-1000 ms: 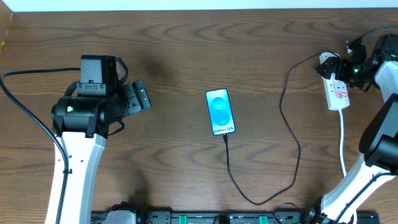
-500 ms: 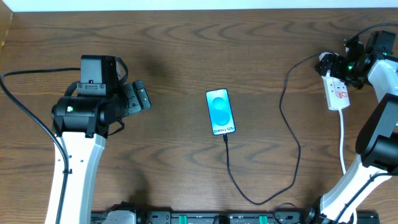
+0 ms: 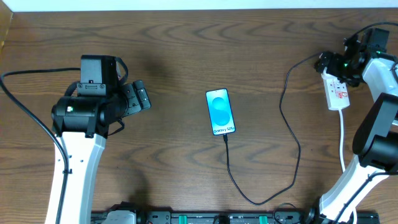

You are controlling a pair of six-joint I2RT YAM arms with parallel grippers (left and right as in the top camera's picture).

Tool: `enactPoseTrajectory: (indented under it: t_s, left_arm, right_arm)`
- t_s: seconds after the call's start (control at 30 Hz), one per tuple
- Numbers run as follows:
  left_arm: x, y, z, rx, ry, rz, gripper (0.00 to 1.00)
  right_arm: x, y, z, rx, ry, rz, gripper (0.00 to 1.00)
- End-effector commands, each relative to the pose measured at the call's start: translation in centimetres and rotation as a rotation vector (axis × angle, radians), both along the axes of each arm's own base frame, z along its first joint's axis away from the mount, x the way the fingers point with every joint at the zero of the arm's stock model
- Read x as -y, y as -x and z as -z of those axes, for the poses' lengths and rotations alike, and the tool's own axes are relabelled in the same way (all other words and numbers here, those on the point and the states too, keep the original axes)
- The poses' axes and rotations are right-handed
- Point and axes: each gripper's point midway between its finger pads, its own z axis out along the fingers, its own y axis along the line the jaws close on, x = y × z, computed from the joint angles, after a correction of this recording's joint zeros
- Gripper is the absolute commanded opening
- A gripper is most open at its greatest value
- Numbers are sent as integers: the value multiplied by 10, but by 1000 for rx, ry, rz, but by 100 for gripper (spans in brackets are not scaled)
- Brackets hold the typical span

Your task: Plug charger to phone and switch on socket

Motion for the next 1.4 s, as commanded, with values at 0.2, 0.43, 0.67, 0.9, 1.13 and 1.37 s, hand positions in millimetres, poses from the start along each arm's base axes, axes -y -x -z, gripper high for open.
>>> enactPoseTrajectory:
  t_s: [0.2,0.43,0.67,0.9,1.13,1.37]
  left_arm:
    - [-3,1,0,-3,-16,1,95]
    - [-3,1,0,-3,-16,1,95]
    - [-3,1,0,-3,-16,1,95]
    - [-3,1,0,-3,-16,1,95]
    - [-3,1,0,-3,-16,1,95]
    - [-3,1,0,-3,-16,1,95]
  right_arm:
    - [-119,38,42,-176,-331,-132,99]
    - [-116,35,41,-162,-323,-136,99]
    - [-103,35,41,-132,-303,-179,99]
    - [-89,35,35,-71,-319,-246,99]
    - [-72,37,28,-9,-348,-292,99]
    - [-54,43,21,1,-355,-292,99]
